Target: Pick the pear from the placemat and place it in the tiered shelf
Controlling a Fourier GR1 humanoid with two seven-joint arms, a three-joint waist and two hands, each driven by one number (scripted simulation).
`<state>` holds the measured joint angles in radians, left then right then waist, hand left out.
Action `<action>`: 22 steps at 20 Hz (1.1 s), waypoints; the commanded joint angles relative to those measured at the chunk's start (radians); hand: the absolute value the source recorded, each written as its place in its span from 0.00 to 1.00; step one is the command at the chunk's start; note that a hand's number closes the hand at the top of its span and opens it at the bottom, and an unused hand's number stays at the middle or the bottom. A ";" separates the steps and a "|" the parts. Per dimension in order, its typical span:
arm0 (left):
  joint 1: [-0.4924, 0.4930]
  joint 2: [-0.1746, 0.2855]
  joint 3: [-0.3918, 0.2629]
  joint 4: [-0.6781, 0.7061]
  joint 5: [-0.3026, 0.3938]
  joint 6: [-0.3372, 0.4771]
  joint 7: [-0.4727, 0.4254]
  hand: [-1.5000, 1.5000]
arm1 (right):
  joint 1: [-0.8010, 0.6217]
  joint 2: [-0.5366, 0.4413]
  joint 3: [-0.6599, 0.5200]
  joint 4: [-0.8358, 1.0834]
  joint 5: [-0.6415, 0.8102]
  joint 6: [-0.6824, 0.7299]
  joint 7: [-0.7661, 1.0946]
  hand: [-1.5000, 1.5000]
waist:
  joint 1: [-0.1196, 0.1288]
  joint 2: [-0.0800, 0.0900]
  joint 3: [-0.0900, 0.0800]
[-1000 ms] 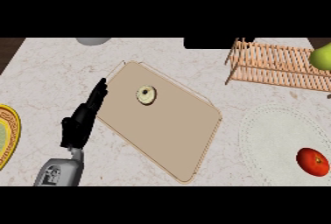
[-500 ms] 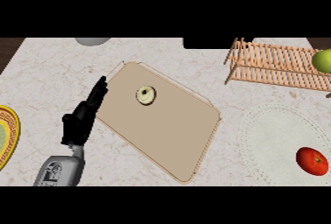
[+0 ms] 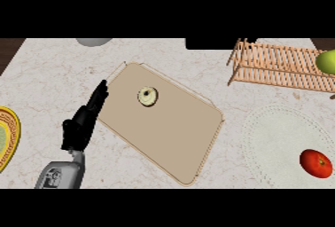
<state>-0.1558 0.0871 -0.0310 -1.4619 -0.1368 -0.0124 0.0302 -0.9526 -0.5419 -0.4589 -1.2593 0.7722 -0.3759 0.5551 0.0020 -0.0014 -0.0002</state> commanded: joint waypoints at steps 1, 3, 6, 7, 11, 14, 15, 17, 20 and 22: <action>-0.005 0.016 0.020 0.005 0.019 -0.020 -0.017 0.50 | -0.053 -0.005 -0.051 -0.063 -0.025 -0.067 0.067 0.00 | -0.001 -0.001 0.000; -0.020 -0.032 -0.019 0.008 -0.029 0.036 -0.004 0.50 | -0.057 -0.067 -0.117 -0.077 -0.079 -0.052 0.068 0.00 | -0.009 -0.002 0.000; 0.021 -0.019 -0.018 -0.035 -0.008 0.007 0.022 0.50 | -0.008 -0.108 -0.143 -0.159 -0.070 -0.018 0.168 0.00 | -0.012 -0.006 0.000; 0.030 -0.007 0.004 -0.016 -0.013 0.021 0.001 0.50 | -0.004 -0.130 -0.154 -0.205 -0.062 0.011 0.227 0.00 | -0.018 -0.008 0.000; -0.032 -0.034 -0.016 0.007 -0.026 0.032 0.033 0.50 | 0.089 -0.227 -0.267 -0.221 -0.162 0.171 0.315 0.00 | -0.032 -0.007 0.000; 0.051 0.006 0.013 -0.016 -0.006 0.008 -0.024 0.50 | 0.207 -0.305 -0.362 -0.294 -0.238 0.317 0.348 0.00 | -0.037 -0.010 0.001; 0.040 -0.007 0.005 0.009 -0.023 0.025 -0.015 0.50 | 0.230 -0.318 -0.385 -0.297 -0.271 0.367 0.365 0.00 | -0.040 -0.009 0.001; 0.042 0.027 0.046 -0.005 0.013 -0.002 -0.012 0.50 | 0.299 -0.362 -0.471 -0.336 -0.334 0.457 0.375 0.00 | -0.046 -0.011 0.001; 0.017 0.002 0.027 -0.027 0.006 0.012 0.011 0.50 | 0.438 -0.382 -0.625 -0.353 -0.435 0.554 0.259 0.00 | -0.049 -0.010 0.002; 0.037 0.003 0.022 -0.056 -0.007 0.025 0.024 0.50 | 0.499 -0.405 -0.715 -0.358 -0.509 0.672 0.258 0.00 | -0.059 -0.015 0.002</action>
<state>-0.1381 0.0929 -0.0052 -1.4809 -0.1391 0.0030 0.0422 -0.5793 -0.9041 -1.0164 -1.5915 0.3794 0.1357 0.8448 -0.0471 -0.0122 0.0011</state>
